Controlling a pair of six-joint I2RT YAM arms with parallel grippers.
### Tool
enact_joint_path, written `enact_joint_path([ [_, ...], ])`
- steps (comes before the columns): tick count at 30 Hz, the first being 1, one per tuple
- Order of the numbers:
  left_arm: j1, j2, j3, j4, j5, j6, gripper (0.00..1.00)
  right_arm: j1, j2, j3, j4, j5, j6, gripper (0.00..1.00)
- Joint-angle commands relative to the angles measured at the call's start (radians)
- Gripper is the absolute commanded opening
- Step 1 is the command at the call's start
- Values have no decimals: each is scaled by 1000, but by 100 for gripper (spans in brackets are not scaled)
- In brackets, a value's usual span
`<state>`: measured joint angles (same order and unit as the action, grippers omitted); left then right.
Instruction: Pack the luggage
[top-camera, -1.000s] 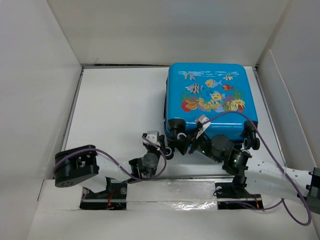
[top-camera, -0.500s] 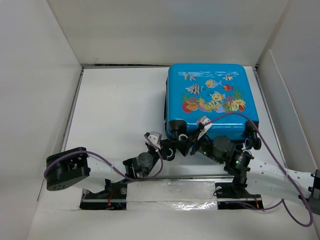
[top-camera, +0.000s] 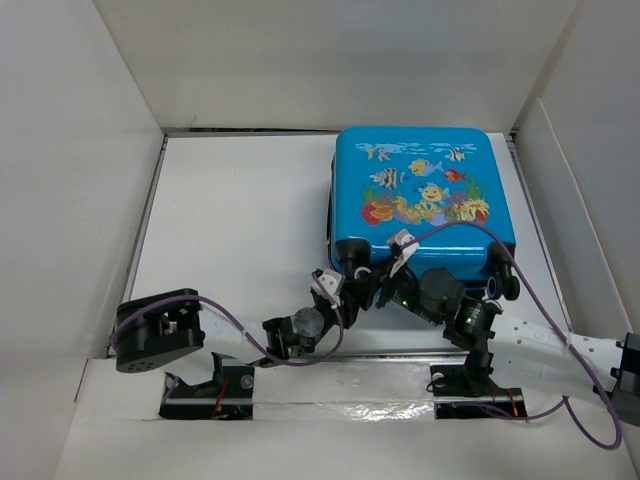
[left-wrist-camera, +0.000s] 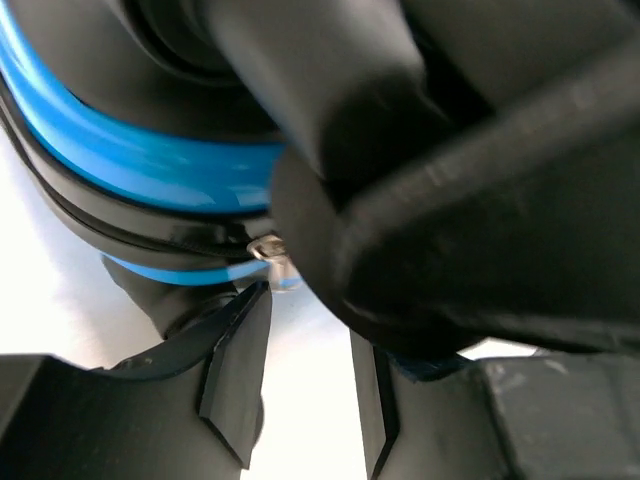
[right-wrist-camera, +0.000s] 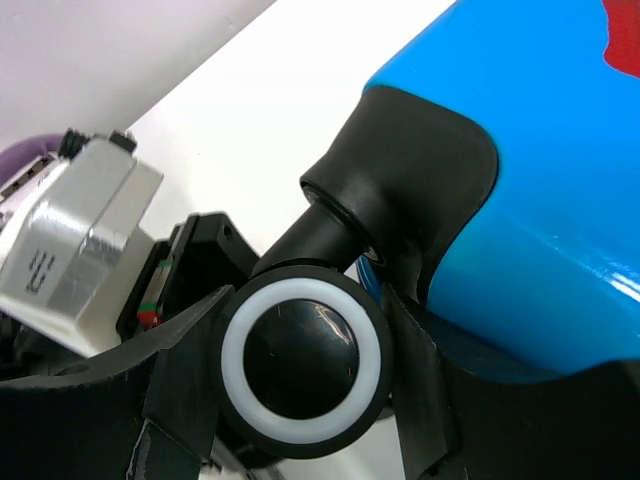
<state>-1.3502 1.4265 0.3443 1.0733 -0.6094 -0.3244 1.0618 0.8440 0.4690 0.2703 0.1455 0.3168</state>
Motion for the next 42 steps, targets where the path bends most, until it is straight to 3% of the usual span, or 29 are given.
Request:
enact_joint_path([
  [1, -23, 29, 54, 68, -42, -16, 34, 15, 13, 56, 76, -60, -18, 0],
  [4, -43, 70, 90, 66, -173, -42, 34, 15, 21, 53, 92, -83, -13, 0],
  [8, -63, 135, 174, -13, -449, -91, 31, 24, 23, 53, 101, -93, -10, 0],
  [11, -72, 158, 202, 26, -507, -90, 31, 46, 30, 49, 107, -92, -8, 0],
  [15, -72, 196, 240, 160, -578, -36, 31, 55, 52, 45, 128, -98, -2, 0],
  [19, -81, 258, 236, 428, -582, 154, 30, 64, 72, 43, 150, -100, 1, 0],
  [21, -81, 265, 228, 537, -616, 211, 25, 64, 69, 37, 155, -100, 2, 0],
  [25, -81, 258, 190, 779, -622, 389, 1, 64, 52, 25, 155, -95, 5, 0],
  [30, -81, 224, 150, 924, -593, 515, 0, 64, 37, 17, 141, -89, 5, 0],
  [38, -59, 137, 52, 788, -553, 388, 0, 64, 0, -15, 136, -55, 22, 0],
  [42, 11, 40, -59, 625, -561, 251, 0, 64, -45, -30, 101, -24, 22, 0],
])
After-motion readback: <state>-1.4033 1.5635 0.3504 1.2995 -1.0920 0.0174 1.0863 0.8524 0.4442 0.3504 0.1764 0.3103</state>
